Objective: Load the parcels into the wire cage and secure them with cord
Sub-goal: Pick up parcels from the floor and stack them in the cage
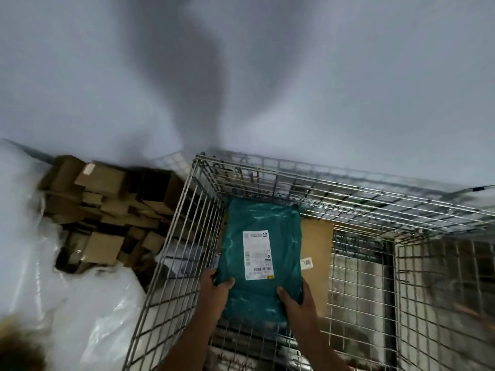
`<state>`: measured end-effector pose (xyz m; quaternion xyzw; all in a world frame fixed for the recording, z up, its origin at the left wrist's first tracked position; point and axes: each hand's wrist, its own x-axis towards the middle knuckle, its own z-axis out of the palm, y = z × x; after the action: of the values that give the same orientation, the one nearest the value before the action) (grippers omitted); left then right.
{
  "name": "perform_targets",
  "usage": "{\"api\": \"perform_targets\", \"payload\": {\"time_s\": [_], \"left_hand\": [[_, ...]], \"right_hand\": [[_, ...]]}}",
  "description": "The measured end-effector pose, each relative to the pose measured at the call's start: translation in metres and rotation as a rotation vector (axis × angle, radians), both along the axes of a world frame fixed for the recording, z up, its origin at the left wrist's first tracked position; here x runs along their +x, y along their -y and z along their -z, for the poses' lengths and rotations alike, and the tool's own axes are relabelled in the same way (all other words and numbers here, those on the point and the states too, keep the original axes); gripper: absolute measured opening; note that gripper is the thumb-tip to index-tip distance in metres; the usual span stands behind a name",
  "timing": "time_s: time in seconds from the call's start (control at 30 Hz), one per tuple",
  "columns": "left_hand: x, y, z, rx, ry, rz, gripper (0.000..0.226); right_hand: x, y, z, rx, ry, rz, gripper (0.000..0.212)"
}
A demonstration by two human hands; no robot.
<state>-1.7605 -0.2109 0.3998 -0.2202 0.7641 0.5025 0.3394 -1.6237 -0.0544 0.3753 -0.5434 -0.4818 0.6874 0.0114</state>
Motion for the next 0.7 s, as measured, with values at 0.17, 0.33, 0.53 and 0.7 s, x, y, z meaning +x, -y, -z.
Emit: {"api": "perform_targets", "payload": {"time_s": [0.17, 0.33, 0.53, 0.7], "left_hand": [[-0.057, 0.009, 0.06, -0.05, -0.061, 0.029, 0.035], [-0.08, 0.01, 0.09, -0.293, -0.201, 0.248, 0.046], [-0.04, -0.009, 0.098, -0.743, -0.424, 0.816, 0.065], [-0.012, -0.031, 0.114, -0.572, -0.205, 0.995, 0.072]], "right_hand": [[-0.057, 0.015, 0.059, -0.052, -0.046, 0.023, 0.064], [-0.094, 0.039, 0.091, 0.023, 0.049, -0.041, 0.07], [-0.114, 0.046, 0.107, 0.175, 0.238, -0.177, 0.063], [-0.118, 0.039, 0.122, 0.161, 0.277, -0.29, 0.064]]}}
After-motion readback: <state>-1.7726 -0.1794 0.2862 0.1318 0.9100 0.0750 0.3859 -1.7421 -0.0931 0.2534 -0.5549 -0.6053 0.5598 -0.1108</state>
